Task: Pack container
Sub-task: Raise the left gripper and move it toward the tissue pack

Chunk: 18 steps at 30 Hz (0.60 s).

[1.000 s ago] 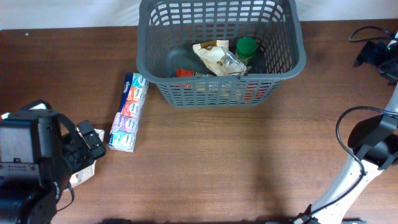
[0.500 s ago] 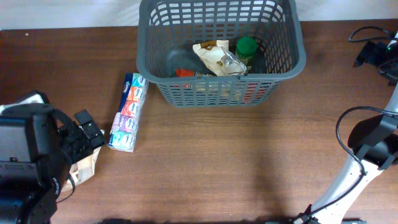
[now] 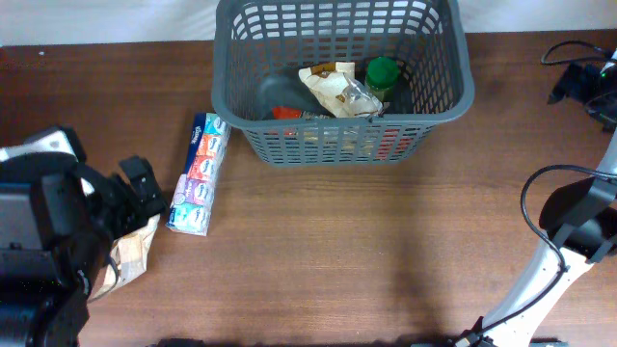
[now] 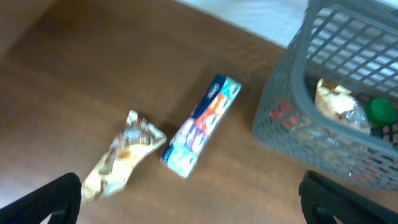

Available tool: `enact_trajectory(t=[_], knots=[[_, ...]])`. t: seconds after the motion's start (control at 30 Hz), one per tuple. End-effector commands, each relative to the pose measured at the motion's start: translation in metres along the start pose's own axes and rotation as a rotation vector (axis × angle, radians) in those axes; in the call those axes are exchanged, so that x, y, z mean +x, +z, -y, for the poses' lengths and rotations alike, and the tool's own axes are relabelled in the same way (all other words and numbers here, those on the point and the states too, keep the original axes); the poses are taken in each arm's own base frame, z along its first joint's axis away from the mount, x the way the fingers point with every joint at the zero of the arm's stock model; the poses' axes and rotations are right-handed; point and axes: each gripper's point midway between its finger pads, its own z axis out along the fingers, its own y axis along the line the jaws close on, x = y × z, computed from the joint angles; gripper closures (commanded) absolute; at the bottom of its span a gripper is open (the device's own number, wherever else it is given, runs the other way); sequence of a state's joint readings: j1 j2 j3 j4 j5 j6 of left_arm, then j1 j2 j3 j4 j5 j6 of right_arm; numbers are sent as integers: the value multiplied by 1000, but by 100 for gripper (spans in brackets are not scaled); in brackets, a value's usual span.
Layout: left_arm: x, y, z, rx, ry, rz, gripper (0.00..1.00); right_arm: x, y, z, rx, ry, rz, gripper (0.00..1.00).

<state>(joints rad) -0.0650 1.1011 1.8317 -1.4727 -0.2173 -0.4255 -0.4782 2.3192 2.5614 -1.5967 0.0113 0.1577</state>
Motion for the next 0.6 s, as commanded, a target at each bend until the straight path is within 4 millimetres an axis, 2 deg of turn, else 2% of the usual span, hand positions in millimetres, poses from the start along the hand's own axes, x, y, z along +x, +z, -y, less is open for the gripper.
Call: enact_trajectory(t=[0.0,0.07,0.17,0.2,0.3,0.47,0.57], knots=[[-19,10,-13,-111,134,51,1,0,-1,3,16,5,3,1],[-32,18,-24,-201,161,76,1,0,-1,3,16,5,3,2],[-47,39,-26,-216,205,67,1,0,-1,3,16,5,3,1],[-49,56,-28,-192,198,29,1,0,-1,3,16,5,3,1],[-41,86,-28,-79,151,-83,1,0,-1,3,16,5,3,1],[-31,128,-12,244,77,-242,1,0,-1,3,16,5,3,1],[-22,156,-21,277,88,-322,1,0,-1,3,16,5,3,1]])
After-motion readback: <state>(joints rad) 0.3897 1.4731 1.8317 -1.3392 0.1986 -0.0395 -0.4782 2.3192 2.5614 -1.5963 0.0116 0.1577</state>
